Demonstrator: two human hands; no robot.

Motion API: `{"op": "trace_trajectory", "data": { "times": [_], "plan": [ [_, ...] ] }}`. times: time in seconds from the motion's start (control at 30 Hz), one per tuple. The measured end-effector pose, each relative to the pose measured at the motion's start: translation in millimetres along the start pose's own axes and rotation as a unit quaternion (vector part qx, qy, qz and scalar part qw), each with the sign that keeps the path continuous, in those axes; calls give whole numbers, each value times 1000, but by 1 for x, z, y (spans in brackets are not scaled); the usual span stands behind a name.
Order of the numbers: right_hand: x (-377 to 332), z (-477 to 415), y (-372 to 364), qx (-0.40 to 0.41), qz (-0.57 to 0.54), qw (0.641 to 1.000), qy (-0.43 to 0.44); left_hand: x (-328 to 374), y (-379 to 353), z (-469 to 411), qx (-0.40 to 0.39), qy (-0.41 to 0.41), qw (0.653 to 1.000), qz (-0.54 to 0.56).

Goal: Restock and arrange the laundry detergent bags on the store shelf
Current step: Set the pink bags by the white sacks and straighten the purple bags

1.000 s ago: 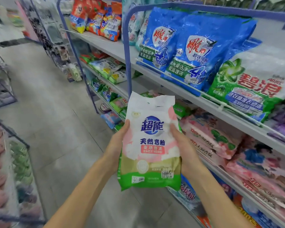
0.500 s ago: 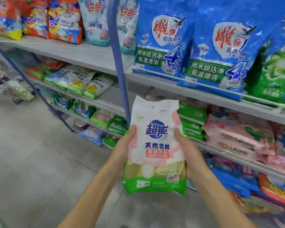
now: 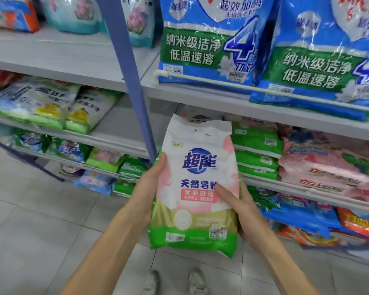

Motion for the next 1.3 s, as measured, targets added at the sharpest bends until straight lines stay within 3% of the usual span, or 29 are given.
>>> {"op": "trace_trajectory", "data": {
  "times": [0.27, 0.5, 0.6, 0.73, 0.97, 1.07, 1.2, 1.3],
  "plan": [
    [8, -29, 0, 106, -90, 988, 67, 0, 10, -41, -91, 29, 995, -14],
    [-20, -67, 1, 150, -100, 978, 103, 57, 0, -91, -134, -172, 969, -120],
    [-54, -78, 4, 191, -53, 971, 134, 71, -2, -106, -122, -225, 945, -205],
    [-97, -98, 7, 213, -10, 963, 162, 95, -14, -110, -72, -330, 866, -369],
    [-141, -167, 15, 301, 172, 921, 175, 98, -29, -140, 40, -399, 774, -491],
    [-139, -171, 13, 348, 285, 879, 159, 92, -22, -158, 66, -405, 772, -485],
    [-111, -141, -14, 338, 399, 839, 151, 91, -23, -164, 53, -436, 751, -492],
    [-96, -123, -20, 343, 404, 839, 123, 103, -30, -161, 35, -484, 754, -442]
  ]
}}
Point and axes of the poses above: each hand's wrist, its own z-axis away from the middle knuckle, its own y-axis out of the back of the hand, x = y × z, the point moved 10 cm from there along -z, towards the middle knuckle, and after that the axes turned 11 degrees about -y, right-handed, at the moved point
